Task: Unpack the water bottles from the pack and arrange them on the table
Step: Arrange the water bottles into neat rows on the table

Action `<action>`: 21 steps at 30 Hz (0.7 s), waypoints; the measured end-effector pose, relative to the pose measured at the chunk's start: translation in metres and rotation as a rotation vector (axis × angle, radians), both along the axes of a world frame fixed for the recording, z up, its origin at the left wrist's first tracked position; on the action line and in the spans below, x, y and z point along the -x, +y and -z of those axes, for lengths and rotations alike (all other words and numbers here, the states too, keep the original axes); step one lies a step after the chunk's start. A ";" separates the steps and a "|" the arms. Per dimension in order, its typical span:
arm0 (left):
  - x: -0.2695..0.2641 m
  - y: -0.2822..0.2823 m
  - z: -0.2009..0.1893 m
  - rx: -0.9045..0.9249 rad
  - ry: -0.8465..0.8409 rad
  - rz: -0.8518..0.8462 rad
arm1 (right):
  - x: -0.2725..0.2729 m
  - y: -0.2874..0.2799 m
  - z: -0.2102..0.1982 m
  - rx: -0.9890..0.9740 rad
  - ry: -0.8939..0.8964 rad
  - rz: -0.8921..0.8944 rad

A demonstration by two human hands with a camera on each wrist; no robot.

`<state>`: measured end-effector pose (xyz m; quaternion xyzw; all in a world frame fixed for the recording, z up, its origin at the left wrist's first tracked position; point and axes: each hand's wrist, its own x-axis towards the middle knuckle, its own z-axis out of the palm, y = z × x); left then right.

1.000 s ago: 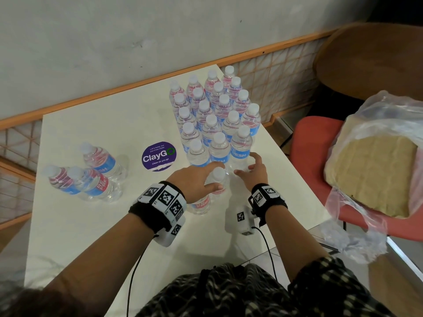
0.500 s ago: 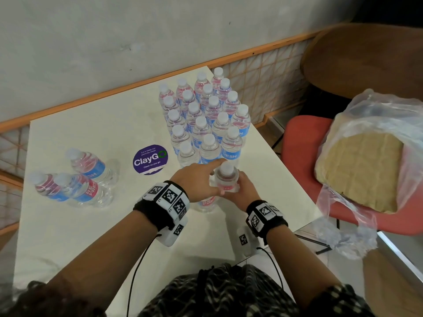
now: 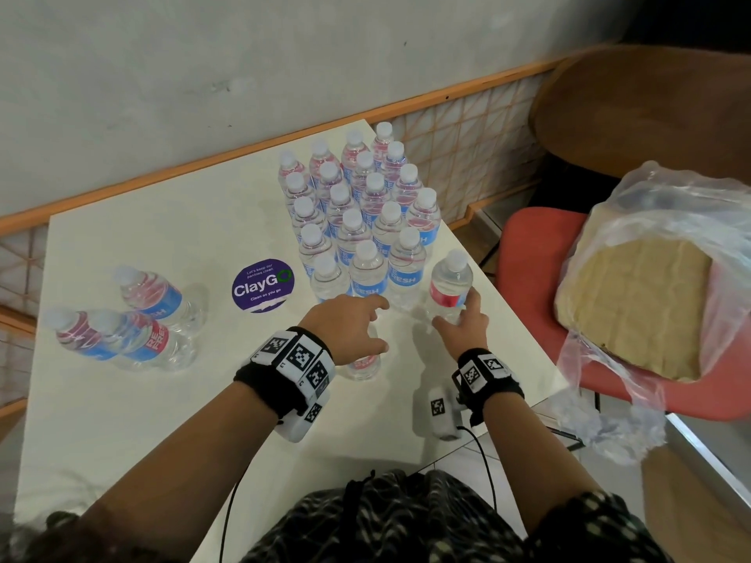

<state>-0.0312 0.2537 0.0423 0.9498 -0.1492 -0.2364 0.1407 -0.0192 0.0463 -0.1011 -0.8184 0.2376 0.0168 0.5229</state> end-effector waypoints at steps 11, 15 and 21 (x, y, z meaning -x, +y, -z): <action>0.003 -0.002 0.001 0.040 0.007 -0.120 | -0.012 0.010 -0.009 0.218 -0.014 0.026; 0.006 -0.002 0.002 0.063 0.011 -0.168 | -0.008 -0.001 -0.002 0.173 -0.006 -0.039; 0.004 -0.007 -0.002 0.034 0.018 -0.144 | -0.021 0.002 -0.002 0.133 0.028 0.007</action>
